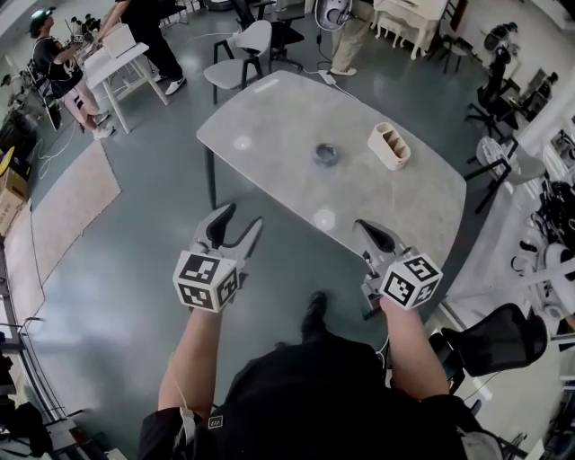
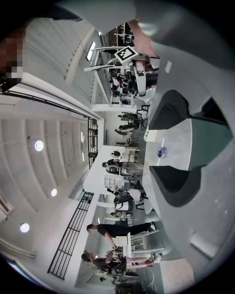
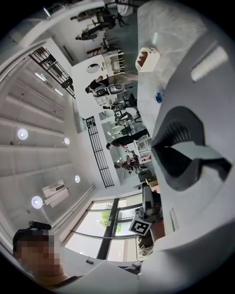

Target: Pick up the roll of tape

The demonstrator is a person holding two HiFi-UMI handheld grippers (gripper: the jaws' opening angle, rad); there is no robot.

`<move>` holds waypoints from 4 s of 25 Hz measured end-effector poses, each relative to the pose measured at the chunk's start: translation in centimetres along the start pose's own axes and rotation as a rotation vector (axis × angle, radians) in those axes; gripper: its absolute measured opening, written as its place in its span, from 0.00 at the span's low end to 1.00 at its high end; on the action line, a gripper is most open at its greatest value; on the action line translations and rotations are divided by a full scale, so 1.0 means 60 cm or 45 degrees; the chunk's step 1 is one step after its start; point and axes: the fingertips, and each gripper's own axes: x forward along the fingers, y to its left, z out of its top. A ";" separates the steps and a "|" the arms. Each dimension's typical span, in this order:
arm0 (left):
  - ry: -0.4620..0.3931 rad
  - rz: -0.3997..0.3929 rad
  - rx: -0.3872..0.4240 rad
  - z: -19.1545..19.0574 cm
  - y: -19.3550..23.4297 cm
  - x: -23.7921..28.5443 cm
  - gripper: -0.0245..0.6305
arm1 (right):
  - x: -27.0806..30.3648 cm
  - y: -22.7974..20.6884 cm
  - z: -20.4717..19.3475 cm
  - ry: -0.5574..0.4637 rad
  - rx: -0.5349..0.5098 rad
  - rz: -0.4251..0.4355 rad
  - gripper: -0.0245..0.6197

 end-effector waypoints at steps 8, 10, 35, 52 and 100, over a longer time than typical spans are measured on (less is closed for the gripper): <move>0.045 0.032 0.033 0.040 0.007 0.200 0.42 | 0.080 -0.175 0.052 0.004 0.043 0.053 0.04; 0.049 0.043 0.038 0.047 0.006 0.235 0.42 | 0.093 -0.208 0.056 0.016 0.049 0.066 0.04; 0.137 -0.247 0.030 0.021 0.150 0.477 0.37 | 0.309 -0.297 0.078 0.111 0.043 -0.100 0.04; 0.444 -0.484 0.242 -0.087 0.076 0.732 0.37 | 0.350 -0.480 0.051 0.138 0.195 -0.150 0.04; 1.246 -0.907 1.106 -0.410 -0.003 0.943 0.18 | 0.248 -0.681 -0.033 0.190 0.388 -0.322 0.04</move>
